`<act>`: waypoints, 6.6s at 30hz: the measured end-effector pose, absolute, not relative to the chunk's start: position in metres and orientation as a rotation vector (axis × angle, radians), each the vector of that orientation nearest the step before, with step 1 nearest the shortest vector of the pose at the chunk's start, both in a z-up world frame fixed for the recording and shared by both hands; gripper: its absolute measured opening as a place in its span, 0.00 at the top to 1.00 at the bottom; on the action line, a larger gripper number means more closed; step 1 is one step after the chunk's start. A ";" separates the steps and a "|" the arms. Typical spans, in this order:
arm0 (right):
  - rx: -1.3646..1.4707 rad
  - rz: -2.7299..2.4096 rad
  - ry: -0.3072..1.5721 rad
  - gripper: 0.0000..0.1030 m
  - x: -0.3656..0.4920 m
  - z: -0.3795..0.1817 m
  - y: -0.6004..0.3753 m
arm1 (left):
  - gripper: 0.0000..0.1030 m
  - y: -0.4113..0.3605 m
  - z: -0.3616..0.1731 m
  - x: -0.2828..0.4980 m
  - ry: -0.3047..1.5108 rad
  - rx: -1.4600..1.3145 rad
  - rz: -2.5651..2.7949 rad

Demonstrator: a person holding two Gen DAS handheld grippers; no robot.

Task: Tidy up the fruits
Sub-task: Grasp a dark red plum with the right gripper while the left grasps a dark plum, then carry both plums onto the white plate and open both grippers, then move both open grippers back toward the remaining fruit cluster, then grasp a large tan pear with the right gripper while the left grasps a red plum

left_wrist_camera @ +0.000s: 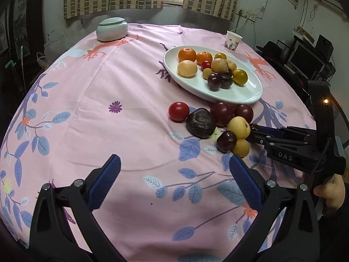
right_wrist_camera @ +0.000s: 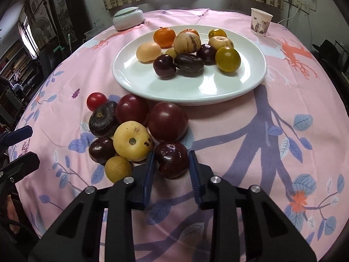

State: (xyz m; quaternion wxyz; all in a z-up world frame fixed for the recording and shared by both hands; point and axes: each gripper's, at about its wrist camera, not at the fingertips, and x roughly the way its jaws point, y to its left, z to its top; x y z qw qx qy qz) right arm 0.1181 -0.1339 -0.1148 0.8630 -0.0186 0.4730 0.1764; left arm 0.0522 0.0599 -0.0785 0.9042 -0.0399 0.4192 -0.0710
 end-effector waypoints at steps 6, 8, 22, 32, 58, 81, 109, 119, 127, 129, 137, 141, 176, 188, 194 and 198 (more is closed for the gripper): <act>0.036 0.369 0.931 0.70 0.091 -0.089 -0.157 | 0.02 0.037 -0.082 0.060 0.883 -0.056 -0.197; 0.058 0.369 0.915 0.70 0.081 -0.083 -0.167 | 0.02 0.027 -0.085 0.064 0.882 -0.033 -0.205; 0.180 0.389 0.889 0.70 0.055 -0.077 -0.211 | 0.30 -0.019 -0.121 0.090 0.977 0.111 -0.201; 0.195 0.406 0.893 0.69 0.052 -0.076 -0.211 | 0.49 -0.020 -0.119 0.092 0.978 0.123 -0.239; 0.216 0.418 0.900 0.69 0.054 -0.075 -0.207 | 0.69 -0.024 -0.116 0.115 0.957 -0.043 -0.353; 0.124 0.422 0.897 0.69 0.064 -0.060 -0.169 | 0.69 0.012 -0.058 0.075 0.851 -0.081 -0.379; 0.028 0.364 0.995 0.70 0.235 -0.059 -0.152 | 0.69 0.002 -0.061 0.247 0.987 -0.090 -0.315; -0.051 0.319 0.968 0.40 0.250 -0.065 -0.139 | 0.45 0.012 -0.065 0.260 0.985 -0.128 -0.282; -0.083 0.327 0.899 0.38 0.206 -0.034 -0.153 | 0.10 0.041 -0.023 0.206 0.833 -0.142 -0.240; -0.077 0.338 0.889 0.18 0.179 -0.029 -0.160 | 0.04 0.047 -0.019 0.178 0.793 -0.107 -0.208; 0.008 0.370 0.922 0.02 0.088 -0.059 -0.163 | 0.02 0.074 -0.063 0.103 0.839 -0.161 -0.160; 0.061 0.415 0.936 0.02 0.083 -0.076 -0.145 | 0.02 0.080 -0.080 0.085 0.885 -0.134 -0.131; 0.211 0.347 0.898 0.63 0.074 -0.075 -0.208 | 0.03 0.068 -0.106 0.156 0.922 0.010 -0.043; 0.223 0.393 0.922 0.63 0.080 -0.076 -0.190 | 0.04 0.063 -0.122 0.182 0.956 -0.088 -0.139; 0.231 0.400 0.919 0.63 0.078 -0.075 -0.187 | 0.37 0.047 -0.120 0.181 0.935 -0.073 -0.195; 0.232 0.404 0.914 0.63 0.077 -0.073 -0.187 | 0.70 0.034 -0.119 0.183 0.932 -0.064 -0.268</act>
